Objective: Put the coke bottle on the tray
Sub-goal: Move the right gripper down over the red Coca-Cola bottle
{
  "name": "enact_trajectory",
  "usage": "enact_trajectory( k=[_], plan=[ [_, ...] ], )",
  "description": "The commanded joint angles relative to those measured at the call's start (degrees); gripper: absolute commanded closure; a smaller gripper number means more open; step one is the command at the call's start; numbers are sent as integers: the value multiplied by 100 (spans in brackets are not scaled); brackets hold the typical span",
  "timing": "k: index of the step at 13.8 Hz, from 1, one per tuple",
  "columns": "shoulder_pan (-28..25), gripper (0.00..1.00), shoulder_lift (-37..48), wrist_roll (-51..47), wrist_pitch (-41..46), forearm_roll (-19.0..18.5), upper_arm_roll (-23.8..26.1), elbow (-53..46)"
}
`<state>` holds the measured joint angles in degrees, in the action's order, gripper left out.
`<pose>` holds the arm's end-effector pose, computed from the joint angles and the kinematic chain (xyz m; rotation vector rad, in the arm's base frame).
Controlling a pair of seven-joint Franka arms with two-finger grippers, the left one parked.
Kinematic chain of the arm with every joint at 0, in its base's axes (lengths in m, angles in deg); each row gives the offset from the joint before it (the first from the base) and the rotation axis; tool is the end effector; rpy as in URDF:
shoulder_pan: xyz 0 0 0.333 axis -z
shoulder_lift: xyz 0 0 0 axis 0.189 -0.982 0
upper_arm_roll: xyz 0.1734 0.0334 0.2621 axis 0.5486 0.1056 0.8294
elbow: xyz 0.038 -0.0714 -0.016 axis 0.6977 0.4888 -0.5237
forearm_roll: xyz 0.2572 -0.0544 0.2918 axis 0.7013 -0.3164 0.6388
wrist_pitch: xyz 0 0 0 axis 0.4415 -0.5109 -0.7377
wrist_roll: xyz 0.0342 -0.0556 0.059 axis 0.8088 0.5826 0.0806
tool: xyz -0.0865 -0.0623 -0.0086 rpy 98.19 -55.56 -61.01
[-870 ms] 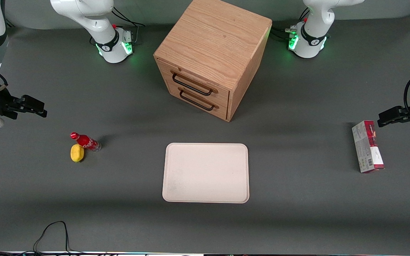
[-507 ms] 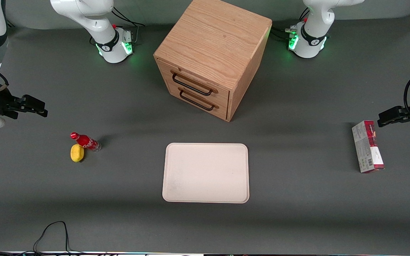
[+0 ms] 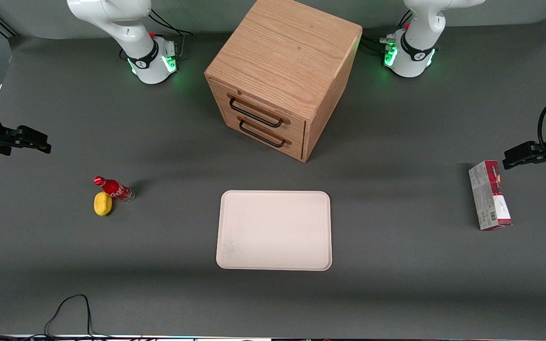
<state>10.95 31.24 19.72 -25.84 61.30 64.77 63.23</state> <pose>0.5642 -0.0517 0.5864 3.1020 0.0359 -0.1163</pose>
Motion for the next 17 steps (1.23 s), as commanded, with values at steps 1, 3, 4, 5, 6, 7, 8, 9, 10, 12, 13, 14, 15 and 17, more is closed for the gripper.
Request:
enact_trajectory(
  k=[1,3,4,5,6,7,8,9,10,12,13,14,15,17],
  plan=[
    [-75,0,648,141,-331,-78,-60,758],
    [-67,0,896,141,-648,-69,-60,1216],
    [-75,0,932,141,-745,-69,-60,1313],
    [-75,0,923,141,-772,-60,-60,1349],
    [-75,0,906,150,-929,-51,-60,1454],
    [-75,0,897,159,-1148,-51,-60,1629],
    [-75,0,888,159,-1411,-16,-60,1831],
    [-84,0,879,159,-1683,-7,-60,2016],
    [-84,0,853,159,-1895,1,-51,2148],
    [-84,0,791,159,-2352,36,-42,2420],
    [-93,0,756,159,-2563,37,-42,2587],
    [-93,0,747,159,-2826,37,-42,2780],
    [-93,0,712,159,-3125,45,-42,2982],
    [-84,0,633,159,-3713,115,-33,3413]
  ],
)
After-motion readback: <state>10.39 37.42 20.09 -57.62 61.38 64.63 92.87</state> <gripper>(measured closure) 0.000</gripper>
